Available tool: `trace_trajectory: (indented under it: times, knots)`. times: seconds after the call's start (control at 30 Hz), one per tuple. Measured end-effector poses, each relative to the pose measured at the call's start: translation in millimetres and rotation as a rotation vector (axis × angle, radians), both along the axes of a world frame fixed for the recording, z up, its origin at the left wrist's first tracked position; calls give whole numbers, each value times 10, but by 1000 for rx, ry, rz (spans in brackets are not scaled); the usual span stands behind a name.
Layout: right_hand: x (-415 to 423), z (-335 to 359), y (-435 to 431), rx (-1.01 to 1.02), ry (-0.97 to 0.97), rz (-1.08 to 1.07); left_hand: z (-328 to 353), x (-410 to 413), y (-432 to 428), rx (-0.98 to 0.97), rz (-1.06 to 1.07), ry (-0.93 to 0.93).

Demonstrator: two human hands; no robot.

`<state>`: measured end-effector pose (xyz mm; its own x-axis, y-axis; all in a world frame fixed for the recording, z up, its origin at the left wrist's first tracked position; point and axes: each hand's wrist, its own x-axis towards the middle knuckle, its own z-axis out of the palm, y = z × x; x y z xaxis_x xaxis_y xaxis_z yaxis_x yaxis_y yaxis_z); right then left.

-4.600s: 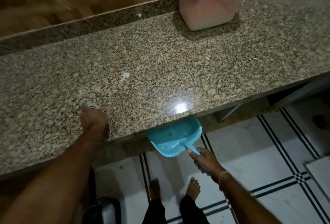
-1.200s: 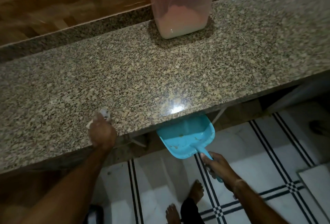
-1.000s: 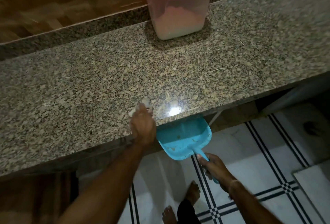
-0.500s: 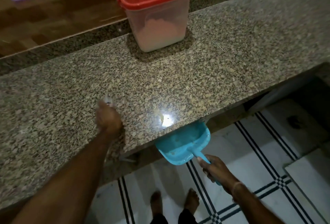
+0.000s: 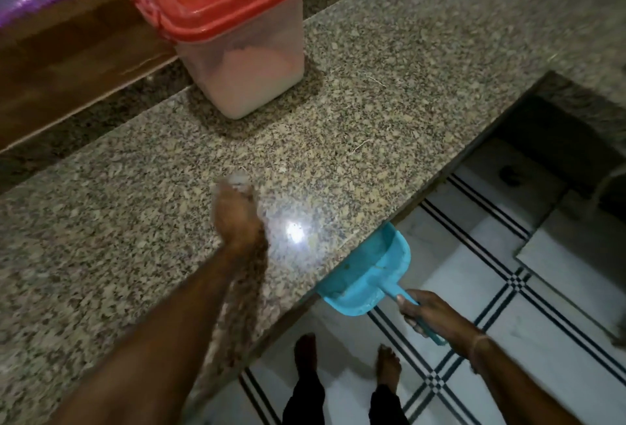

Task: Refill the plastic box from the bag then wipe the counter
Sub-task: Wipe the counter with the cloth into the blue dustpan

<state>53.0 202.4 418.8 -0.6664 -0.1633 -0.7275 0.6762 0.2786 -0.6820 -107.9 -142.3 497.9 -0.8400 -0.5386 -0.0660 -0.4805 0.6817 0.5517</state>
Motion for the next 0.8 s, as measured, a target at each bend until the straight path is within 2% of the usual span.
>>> trace_trajectory:
  times: [0.1,0.17,0.23,0.27,0.33,0.37,0.43,0.5,0.63,0.73,0.8]
  knots:
    - [62,3,-73,15,12,-46,-163,-392,-850,-125,189,-6]
    - [94,-1,-136,28,18,-75,-707,-694,-1339,-219,291,93]
    - [123,-7,-195,33,7,-94,-1106,-952,-1343,-269,126,113]
    - [130,-8,-219,43,2,-95,-1124,-1009,-1120,-368,51,121]
    - [132,13,-252,61,-3,-85,-638,-833,-328,-440,-12,34]
    - [130,35,-265,71,-11,-89,-352,-647,74,-430,-201,49]
    - [136,80,-287,76,-37,-107,-162,-490,493,-252,-535,-8]
    - [146,137,-265,59,-50,-130,-101,-537,619,-118,-607,3]
    - [189,167,-166,69,-46,-115,-118,-908,150,-221,-311,28]
    - [251,115,-61,70,-37,-144,-484,-1398,-356,-289,-8,41]
    - [288,59,0,65,-34,-170,-571,-1611,-372,-318,150,91]
